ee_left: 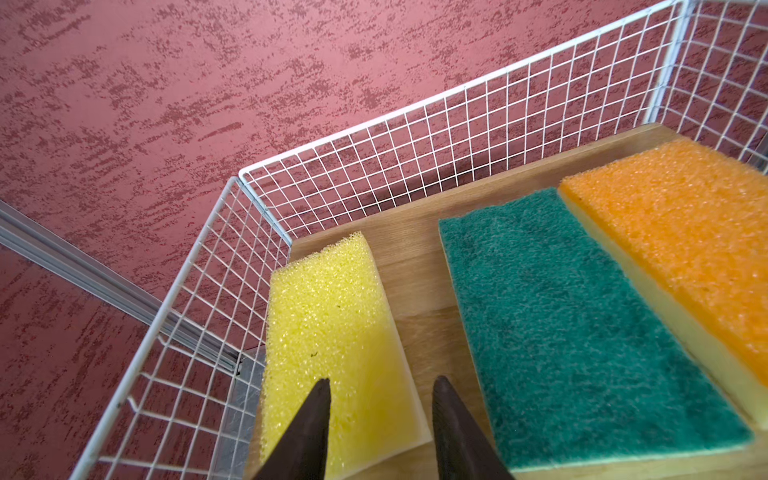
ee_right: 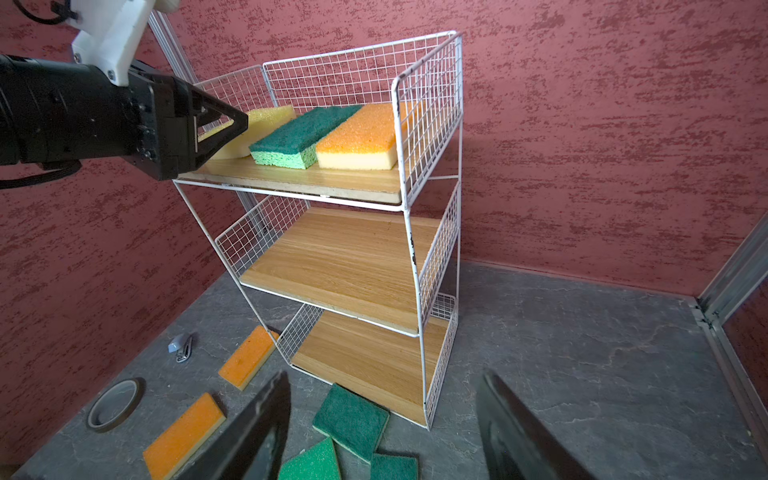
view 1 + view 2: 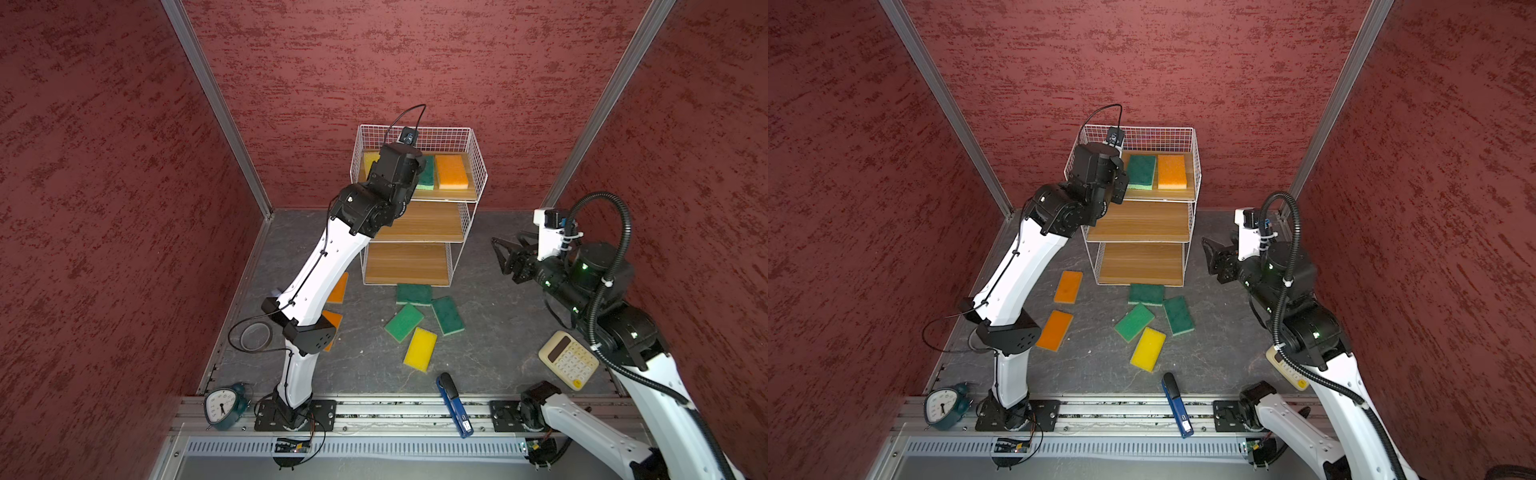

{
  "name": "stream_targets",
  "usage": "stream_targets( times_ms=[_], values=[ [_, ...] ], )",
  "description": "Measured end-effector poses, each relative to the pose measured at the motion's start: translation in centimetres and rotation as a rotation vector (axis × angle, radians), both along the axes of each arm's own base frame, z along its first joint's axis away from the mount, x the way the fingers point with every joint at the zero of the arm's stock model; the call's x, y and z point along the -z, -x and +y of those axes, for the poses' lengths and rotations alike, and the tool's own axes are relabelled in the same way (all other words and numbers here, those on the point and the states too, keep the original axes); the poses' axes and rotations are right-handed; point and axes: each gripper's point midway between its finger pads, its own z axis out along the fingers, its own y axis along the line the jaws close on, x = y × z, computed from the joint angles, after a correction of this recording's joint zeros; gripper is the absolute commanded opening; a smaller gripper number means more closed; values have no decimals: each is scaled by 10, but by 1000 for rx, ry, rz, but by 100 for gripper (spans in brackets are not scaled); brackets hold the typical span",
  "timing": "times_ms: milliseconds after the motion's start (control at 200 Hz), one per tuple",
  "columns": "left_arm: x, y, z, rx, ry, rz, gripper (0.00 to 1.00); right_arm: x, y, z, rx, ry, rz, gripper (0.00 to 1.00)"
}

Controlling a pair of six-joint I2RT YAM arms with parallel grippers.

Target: Place and organize the cleaning sponges onto the shelf

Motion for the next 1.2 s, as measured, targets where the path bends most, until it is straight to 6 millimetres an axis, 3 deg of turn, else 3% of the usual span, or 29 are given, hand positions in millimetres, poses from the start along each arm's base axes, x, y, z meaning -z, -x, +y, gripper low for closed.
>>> stream_targets(
  times_ms=[721,972,1202],
  values=[
    [9,-3,13,-32,-24,34,41,5,-4,2,-1,7,17,71],
    [11,-1,5,8,7,46,42,4,-3,2,0,4,17,71],
    [-1,11,-14,73,33,18,46,4,-2,1,0,3,15,71]
  ],
)
